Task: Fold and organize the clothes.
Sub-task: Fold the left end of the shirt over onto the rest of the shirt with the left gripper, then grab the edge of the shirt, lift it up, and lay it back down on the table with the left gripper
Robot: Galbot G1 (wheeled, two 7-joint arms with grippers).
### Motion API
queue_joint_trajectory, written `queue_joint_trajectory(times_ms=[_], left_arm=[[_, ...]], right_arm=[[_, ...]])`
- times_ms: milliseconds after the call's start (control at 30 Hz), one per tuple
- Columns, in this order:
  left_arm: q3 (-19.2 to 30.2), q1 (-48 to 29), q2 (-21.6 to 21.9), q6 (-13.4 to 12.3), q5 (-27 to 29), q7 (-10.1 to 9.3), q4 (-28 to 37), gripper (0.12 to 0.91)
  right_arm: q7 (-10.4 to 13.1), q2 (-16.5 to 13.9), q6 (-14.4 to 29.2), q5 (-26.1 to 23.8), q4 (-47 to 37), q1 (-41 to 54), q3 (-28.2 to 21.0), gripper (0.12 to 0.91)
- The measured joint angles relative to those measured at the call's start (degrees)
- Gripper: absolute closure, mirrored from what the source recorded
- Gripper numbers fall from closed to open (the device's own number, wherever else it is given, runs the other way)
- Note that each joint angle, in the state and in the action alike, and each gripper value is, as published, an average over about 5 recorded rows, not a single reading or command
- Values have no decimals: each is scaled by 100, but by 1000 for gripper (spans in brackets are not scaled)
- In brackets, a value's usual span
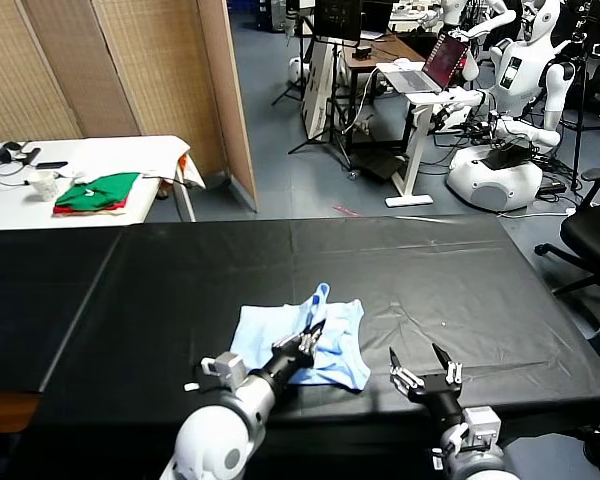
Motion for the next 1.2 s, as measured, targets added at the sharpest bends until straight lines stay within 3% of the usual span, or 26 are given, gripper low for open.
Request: queue_joint_trajectory(times_ms=[333, 467, 633, 733, 967, 1200], left_arm=[[51, -36, -121, -94, 389, 63, 274, 826], [42, -32, -251, -104, 177, 56, 261, 634], [-19, 43, -479, -101, -363, -4, 154, 312], [-125, 98, -505, -145, -297, 22, 54, 172], [-705, 290, -130, -438, 516, 177, -178, 124], [-1338, 619, 92, -590, 1119, 234, -205, 123]], right_arm=[[-102, -100, -37, 22, -28, 75, -132, 118], [-134, -238, -84, 96, -80, 164, -221, 118], [-143, -409, -196, 147, -139, 356, -407, 118], [-149, -485, -241, 103, -216, 518, -594, 118], [-73, -488, -361, -302, -665, 1179, -1331, 118], [190, -412, -883, -1038, -1129, 1647, -1751, 118]])
